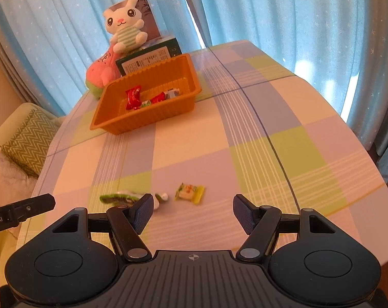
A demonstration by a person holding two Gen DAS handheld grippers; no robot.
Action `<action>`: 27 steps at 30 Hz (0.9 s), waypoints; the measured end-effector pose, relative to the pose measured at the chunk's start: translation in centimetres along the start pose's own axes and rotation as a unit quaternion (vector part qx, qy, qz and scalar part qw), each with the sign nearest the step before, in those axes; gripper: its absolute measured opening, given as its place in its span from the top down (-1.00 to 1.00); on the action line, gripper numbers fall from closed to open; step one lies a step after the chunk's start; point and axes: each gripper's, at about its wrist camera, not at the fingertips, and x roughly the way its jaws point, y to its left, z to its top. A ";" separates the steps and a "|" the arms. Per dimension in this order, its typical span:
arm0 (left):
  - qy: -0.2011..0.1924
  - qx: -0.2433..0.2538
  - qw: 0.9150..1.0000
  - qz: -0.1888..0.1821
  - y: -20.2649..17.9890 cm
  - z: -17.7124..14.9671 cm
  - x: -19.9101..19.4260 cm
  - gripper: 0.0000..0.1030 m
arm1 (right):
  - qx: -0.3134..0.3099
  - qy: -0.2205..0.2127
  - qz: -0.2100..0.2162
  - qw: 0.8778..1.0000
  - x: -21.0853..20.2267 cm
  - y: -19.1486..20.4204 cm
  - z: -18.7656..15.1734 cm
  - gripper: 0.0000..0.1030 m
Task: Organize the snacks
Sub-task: 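Withdraw both open tools from the tray toward the last two packets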
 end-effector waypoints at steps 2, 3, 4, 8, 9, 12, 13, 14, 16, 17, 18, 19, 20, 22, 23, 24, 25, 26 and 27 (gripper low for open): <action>0.004 0.001 1.000 -0.001 -0.1 -0.5 0.0 -0.34 | 0.004 0.003 -0.002 1.000 -0.2 -0.3 -0.4 -0.33; 0.007 0.001 1.000 -0.002 -0.1 -0.6 0.0 -0.34 | 0.005 0.004 -0.002 1.000 -0.3 -0.4 -0.6 -0.33; 0.009 0.002 1.000 -0.003 -0.2 -0.8 0.0 -0.34 | 0.005 0.004 -0.003 1.000 -0.4 -0.4 -0.7 -0.33; 0.014 0.008 1.000 -0.005 -0.6 -1.1 0.0 -0.35 | 0.005 0.003 -0.002 1.000 -0.5 -0.5 -0.8 -0.33; 0.014 0.009 1.000 -0.004 -0.6 -1.2 0.1 -0.37 | 0.005 0.003 -0.002 1.000 -0.5 -0.5 -0.8 -0.33; 0.019 0.015 1.000 -0.006 -0.8 -1.4 0.3 -0.39 | 0.004 0.004 -0.002 1.000 -0.3 -0.5 -0.9 -0.33; 0.021 0.020 1.000 -0.006 -0.8 -1.4 0.5 -0.40 | 0.003 0.005 -0.003 1.000 -0.2 -0.5 -0.9 -0.33; 0.024 0.027 0.999 -0.006 -0.9 -1.4 0.7 -0.41 | 0.003 0.007 -0.003 1.000 -0.1 -0.5 -1.0 -0.33; 0.032 0.044 0.998 -0.007 -1.1 -1.6 1.2 -0.42 | 0.004 0.009 -0.004 1.000 0.2 -0.6 -1.1 -0.33; 0.037 0.055 0.998 -0.008 -1.2 -1.6 1.5 -0.42 | 0.003 0.010 -0.004 1.000 0.4 -0.6 -1.1 -0.33; 0.039 0.065 0.997 -0.009 -1.4 -1.7 1.8 -0.42 | 0.002 0.012 -0.005 1.000 0.6 -0.7 -1.2 -0.33; 0.041 0.076 0.996 -0.010 -1.5 -1.7 2.1 -0.42 | 0.000 0.013 -0.006 1.000 0.8 -0.7 -1.2 -0.33; 0.042 0.086 0.995 -0.011 -1.6 -1.7 2.4 -0.42 | -0.001 0.014 -0.007 1.000 1.1 -0.6 -1.2 -0.33; 0.045 0.105 0.993 -0.015 -1.8 -1.6 3.1 -0.42 | -0.004 0.018 -0.009 1.000 1.7 -0.7 -1.3 -0.33; 0.048 0.113 0.992 -0.016 -1.9 -1.5 3.5 -0.42 | -0.005 0.020 -0.010 1.000 2.0 -0.7 -1.4 -0.33; 0.050 0.124 0.991 -0.016 -2.0 -1.4 4.0 -0.42 | -0.005 0.022 -0.011 1.000 2.4 -0.8 -1.4 -0.33; 0.052 0.134 0.989 -0.017 -2.0 -1.2 4.6 -0.42 | -0.005 0.024 -0.011 1.000 2.8 -0.9 -1.5 -0.33; 0.054 0.146 0.988 -0.017 -2.1 -1.1 5.2 -0.42 | -0.005 0.026 -0.011 1.000 3.1 -0.9 -1.5 -0.33; 0.056 0.160 0.985 -0.015 -2.2 -1.1 5.8 -0.42 | -0.005 0.029 -0.012 1.000 3.5 -1.0 -1.5 -0.33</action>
